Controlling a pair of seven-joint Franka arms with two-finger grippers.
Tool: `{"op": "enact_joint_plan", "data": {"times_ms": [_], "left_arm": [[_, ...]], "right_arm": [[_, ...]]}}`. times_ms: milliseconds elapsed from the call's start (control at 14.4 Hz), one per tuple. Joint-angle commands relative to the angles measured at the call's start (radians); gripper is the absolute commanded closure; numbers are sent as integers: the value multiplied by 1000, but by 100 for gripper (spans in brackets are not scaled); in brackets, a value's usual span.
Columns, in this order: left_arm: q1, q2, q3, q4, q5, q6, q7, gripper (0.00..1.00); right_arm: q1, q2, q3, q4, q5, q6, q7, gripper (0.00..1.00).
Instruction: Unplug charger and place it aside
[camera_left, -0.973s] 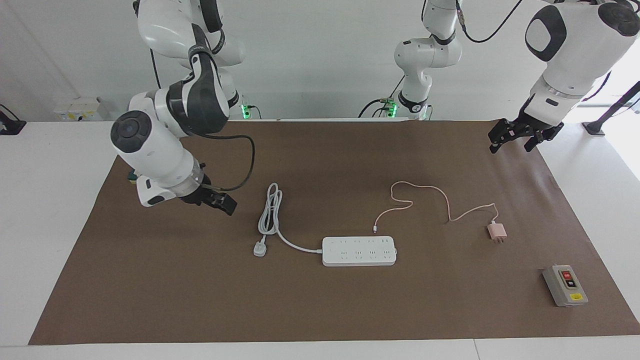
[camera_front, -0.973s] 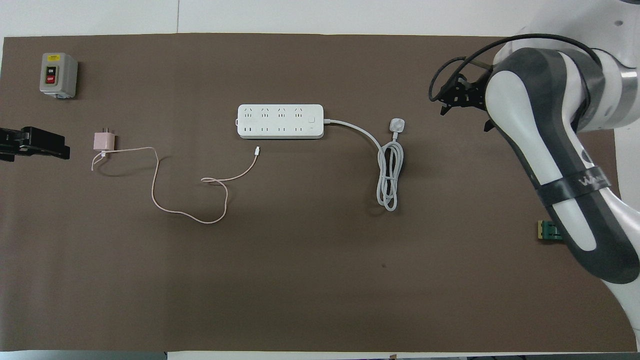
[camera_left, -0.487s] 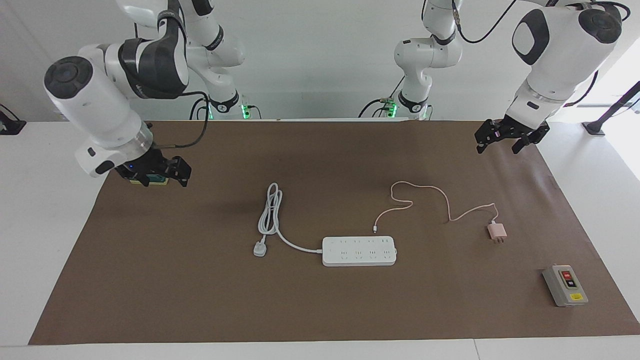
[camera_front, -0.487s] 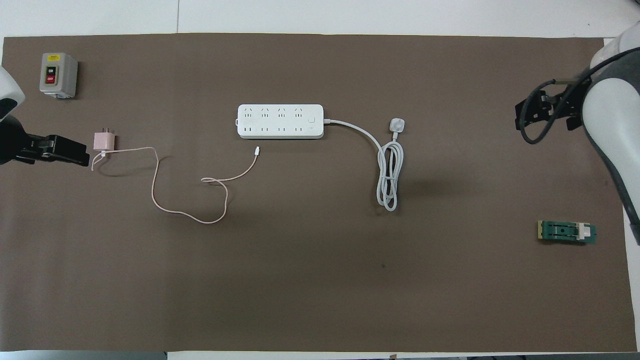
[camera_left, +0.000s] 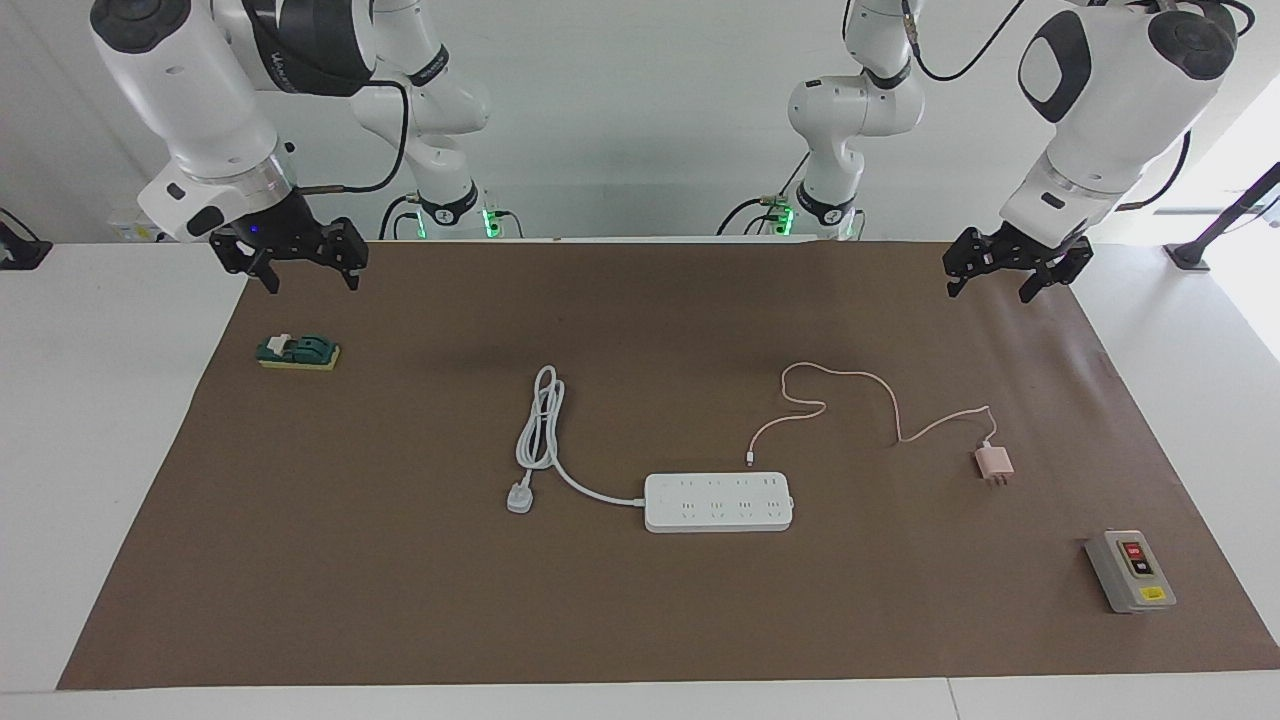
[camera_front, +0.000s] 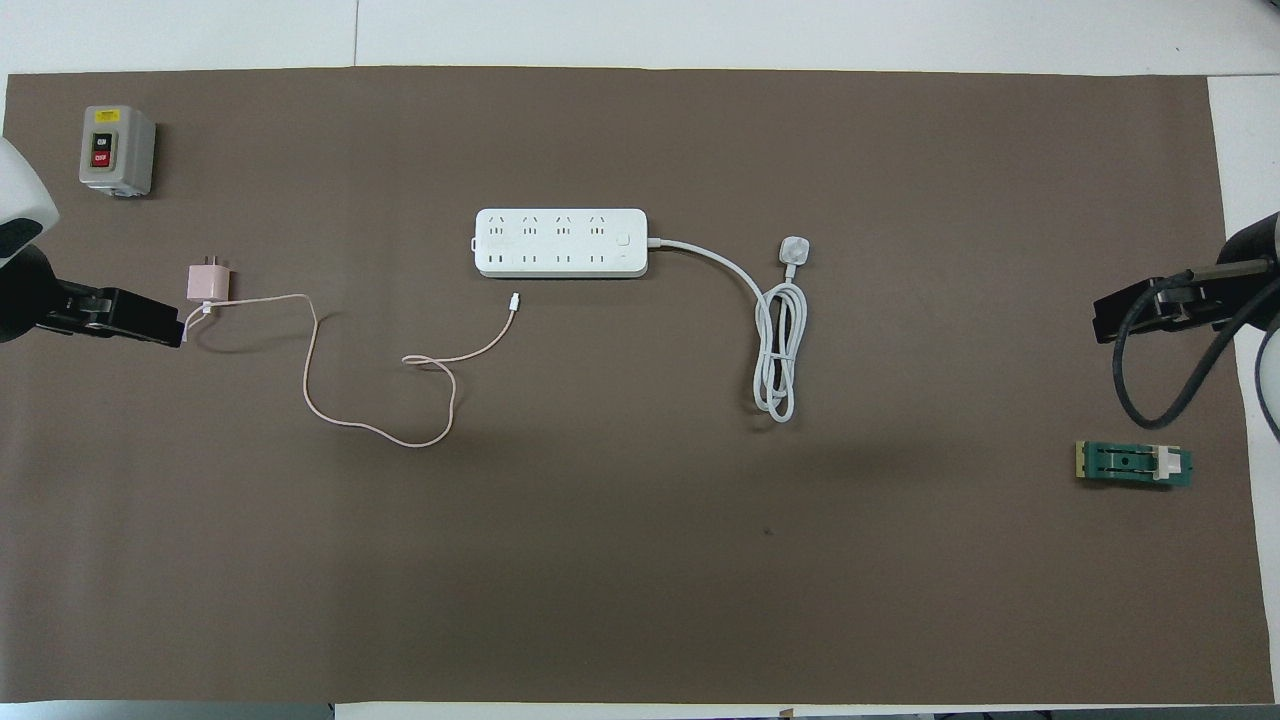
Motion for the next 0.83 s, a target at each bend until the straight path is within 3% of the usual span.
{"op": "enact_joint_plan", "data": {"times_ms": [0,765], "left_arm": [[-18,-21,13,-25,8,2,6,0],[-24,-24,13,-20,8,2,7,0]], "right_arm": [[-22,-14,11,-32,-15,3,-14,0],[-29,-15,8,-24,40,5,28,0]]}}
